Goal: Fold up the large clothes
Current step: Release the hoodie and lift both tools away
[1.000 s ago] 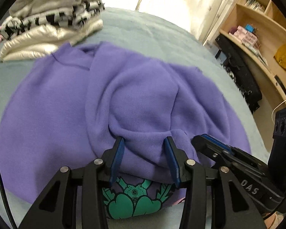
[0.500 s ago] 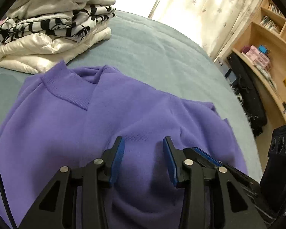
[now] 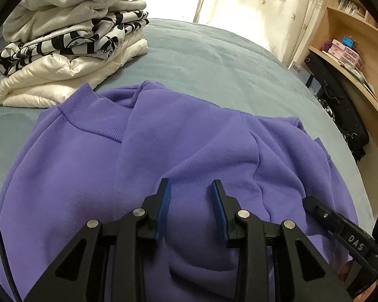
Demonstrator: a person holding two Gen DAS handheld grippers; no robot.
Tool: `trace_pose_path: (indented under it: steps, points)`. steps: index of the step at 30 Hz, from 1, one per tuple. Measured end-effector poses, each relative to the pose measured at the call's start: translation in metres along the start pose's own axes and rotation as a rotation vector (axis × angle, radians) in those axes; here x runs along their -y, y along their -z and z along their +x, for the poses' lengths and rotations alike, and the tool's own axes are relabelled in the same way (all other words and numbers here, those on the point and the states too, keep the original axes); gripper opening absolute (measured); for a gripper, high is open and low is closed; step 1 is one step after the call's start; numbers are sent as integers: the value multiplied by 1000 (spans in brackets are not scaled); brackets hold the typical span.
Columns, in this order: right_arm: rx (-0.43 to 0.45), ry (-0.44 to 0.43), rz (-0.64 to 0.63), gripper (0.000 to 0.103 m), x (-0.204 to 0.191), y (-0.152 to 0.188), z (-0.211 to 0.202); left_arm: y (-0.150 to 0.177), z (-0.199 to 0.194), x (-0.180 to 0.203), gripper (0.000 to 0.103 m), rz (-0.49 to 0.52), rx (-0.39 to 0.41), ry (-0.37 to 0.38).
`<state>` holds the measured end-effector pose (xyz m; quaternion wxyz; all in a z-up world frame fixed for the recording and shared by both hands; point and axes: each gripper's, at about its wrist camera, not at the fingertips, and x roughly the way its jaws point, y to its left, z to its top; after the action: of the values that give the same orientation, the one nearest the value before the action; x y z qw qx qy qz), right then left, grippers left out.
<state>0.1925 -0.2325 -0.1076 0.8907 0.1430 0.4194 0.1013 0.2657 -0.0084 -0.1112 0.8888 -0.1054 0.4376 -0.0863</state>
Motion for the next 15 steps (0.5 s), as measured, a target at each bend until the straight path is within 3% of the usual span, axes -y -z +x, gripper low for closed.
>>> trace_pose_path:
  steps: [2,4,6,7,15]
  points:
    - [-3,24,-9,0,-4,-1,1,0,-3,1,35,1,3,7]
    - [-4,37,-11,0,-7,-1,2,2,-7,3,46,11,3,33]
    - [-5,44,-15,2,-11,-1,2,4,-13,8,67,23,4,56]
    - [-6,51,-16,2,-13,-1,2,5,-17,12,71,29,5,58]
    - [-3,58,45,11,-28,3,-29,18,-65,28,73,72,29,24]
